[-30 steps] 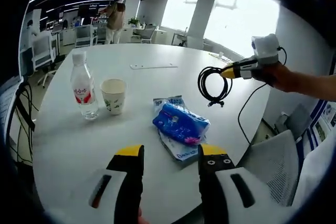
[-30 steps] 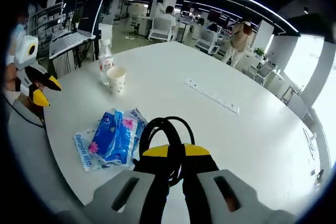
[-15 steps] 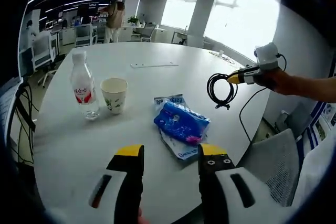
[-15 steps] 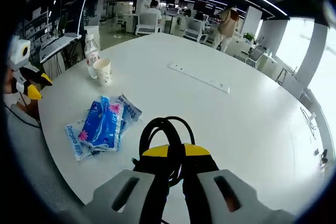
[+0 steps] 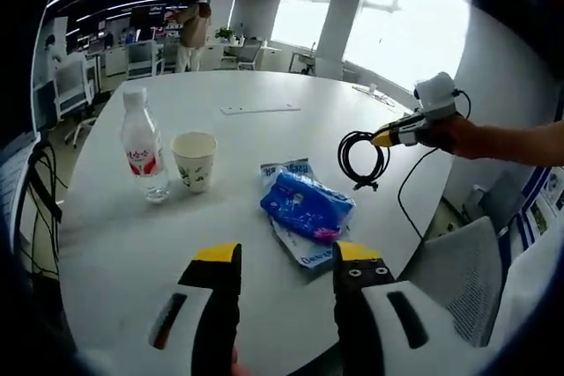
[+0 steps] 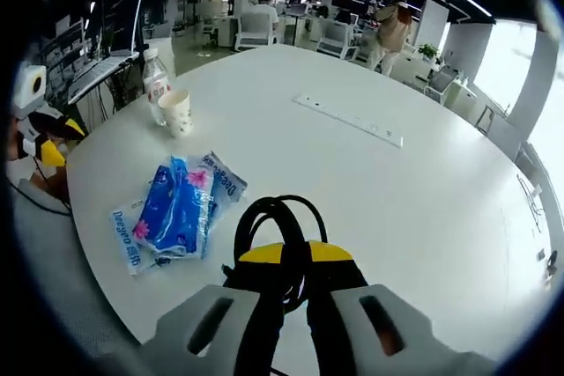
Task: Arrange the tabletop items into an orderly group along one side of the table until the central work area is clear of visible clutter.
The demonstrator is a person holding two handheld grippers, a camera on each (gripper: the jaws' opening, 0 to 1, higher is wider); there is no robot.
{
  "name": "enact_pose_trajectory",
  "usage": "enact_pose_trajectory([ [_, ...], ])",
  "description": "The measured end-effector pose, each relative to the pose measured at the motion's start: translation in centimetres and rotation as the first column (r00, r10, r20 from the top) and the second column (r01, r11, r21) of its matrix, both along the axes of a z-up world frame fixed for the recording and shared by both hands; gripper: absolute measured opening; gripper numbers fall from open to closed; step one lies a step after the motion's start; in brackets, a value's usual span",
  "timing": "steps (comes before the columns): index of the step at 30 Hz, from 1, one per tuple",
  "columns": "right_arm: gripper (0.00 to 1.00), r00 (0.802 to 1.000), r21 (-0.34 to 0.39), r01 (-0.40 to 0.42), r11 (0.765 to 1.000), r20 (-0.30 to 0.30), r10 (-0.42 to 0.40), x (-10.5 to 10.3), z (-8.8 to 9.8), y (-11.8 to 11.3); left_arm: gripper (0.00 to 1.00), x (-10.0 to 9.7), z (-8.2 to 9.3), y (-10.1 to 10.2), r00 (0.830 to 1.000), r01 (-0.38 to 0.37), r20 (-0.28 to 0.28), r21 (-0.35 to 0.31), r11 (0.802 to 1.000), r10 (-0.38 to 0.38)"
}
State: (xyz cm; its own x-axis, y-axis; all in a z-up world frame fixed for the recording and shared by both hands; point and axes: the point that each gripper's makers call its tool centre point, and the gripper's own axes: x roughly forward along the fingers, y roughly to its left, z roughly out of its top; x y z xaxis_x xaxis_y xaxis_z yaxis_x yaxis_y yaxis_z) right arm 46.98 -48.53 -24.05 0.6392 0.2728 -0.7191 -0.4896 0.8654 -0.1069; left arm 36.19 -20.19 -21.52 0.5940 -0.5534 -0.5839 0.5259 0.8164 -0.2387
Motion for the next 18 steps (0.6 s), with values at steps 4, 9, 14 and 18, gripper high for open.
enact_pose_trajectory([
  [4, 0.05, 0.999, 0.026, 0.019, 0.999, -0.03, -0.019, 0.2, -0.7, 0.4, 0.41, -0.1, 0.0, 0.2, 1.0, -0.008, -0.003, -0.002, 1.0, 0.008],
  [9, 0.05, 0.998, -0.01, -0.001, 1.0, -0.062, 0.001, 0.4, -1.9, 0.4, 0.41, -0.2, 0.1, 0.4, 1.0, -0.016, -0.003, -0.003, 1.0, 0.016],
  [14, 0.05, 0.997, 0.0, 0.009, 1.0, -0.083, -0.009, 0.9, -2.7, 0.3, 0.41, -0.1, 0.1, 0.6, 1.0, -0.026, -0.004, -0.004, 1.0, 0.026],
  [18, 0.05, 0.995, -0.017, 0.003, 1.0, -0.101, -0.005, 1.2, -3.6, 0.1, 0.41, -0.1, 0.3, 0.6, 1.0, -0.025, -0.004, -0.002, 1.0, 0.025],
])
